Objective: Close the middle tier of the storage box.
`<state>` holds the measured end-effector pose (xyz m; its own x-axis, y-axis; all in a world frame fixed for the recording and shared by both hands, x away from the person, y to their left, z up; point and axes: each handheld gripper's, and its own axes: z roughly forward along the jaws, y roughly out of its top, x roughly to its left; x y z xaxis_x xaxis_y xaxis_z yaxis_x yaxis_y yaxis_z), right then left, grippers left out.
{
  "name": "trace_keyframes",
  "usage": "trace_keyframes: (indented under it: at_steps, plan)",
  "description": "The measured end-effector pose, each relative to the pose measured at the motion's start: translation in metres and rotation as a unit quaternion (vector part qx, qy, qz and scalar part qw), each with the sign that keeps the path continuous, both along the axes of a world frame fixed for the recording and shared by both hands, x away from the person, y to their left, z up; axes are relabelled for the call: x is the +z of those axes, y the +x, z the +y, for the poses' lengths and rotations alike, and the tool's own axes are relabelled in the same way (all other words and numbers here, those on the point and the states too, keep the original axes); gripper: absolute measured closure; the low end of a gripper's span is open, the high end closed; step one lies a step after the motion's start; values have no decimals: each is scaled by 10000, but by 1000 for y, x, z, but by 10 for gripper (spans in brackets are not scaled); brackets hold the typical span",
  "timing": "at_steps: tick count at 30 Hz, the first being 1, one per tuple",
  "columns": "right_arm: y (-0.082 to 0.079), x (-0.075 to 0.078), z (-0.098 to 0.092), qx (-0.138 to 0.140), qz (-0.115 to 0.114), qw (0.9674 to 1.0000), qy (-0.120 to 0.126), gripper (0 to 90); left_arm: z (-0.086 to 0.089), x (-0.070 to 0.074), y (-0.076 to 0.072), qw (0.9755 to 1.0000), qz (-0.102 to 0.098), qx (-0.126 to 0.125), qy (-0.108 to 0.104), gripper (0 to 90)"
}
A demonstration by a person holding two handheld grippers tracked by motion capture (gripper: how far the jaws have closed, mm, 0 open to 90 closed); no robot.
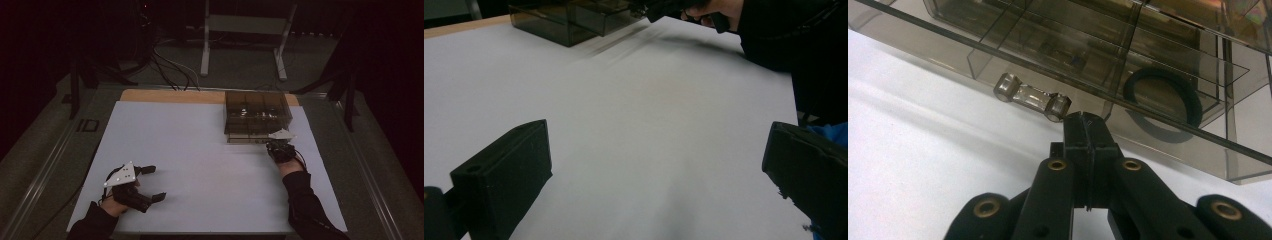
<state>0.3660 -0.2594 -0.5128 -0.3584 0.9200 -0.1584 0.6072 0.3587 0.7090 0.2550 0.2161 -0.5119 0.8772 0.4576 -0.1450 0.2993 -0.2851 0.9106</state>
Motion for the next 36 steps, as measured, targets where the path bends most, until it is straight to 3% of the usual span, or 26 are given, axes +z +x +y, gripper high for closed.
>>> trace_keyframes:
  at_steps: [36]
  plan:
    - [15,2,2,-99,39,9999,67,900,0,0,0,10000,-14,35,4,10]
